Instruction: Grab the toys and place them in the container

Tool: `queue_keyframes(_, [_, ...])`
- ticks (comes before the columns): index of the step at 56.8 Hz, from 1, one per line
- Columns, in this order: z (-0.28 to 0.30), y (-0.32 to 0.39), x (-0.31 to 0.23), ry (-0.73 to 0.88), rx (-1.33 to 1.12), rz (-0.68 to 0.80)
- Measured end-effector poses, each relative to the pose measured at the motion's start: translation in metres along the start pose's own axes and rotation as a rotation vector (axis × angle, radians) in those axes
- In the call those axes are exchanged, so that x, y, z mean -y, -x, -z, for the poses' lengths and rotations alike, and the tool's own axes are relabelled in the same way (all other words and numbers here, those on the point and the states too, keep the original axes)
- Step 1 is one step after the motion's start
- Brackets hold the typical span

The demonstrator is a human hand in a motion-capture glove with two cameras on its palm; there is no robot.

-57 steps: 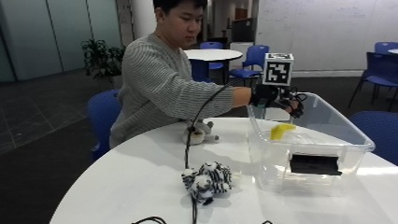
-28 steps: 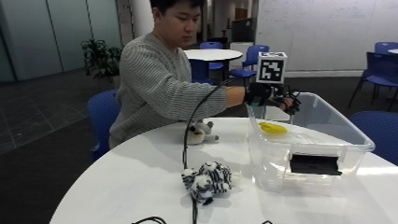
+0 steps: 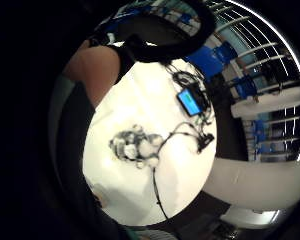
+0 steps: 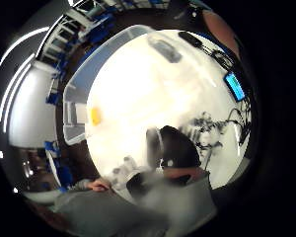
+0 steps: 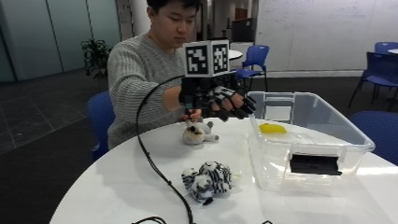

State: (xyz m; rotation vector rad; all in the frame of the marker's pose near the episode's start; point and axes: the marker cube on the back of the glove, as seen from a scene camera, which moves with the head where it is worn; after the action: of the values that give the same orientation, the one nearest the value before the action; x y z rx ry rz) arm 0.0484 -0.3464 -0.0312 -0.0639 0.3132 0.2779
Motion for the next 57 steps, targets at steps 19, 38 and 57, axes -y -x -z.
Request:
queue_keyframes(19, [-0.026,-0.044,-0.015,0.028,0.035,-0.064])
queue_keyframes(38, [-0.132,-0.042,-0.026,0.228,0.083,-0.079])
queue_keyframes(57, [-0.192,-0.038,-0.041,0.34,0.095,-0.119])
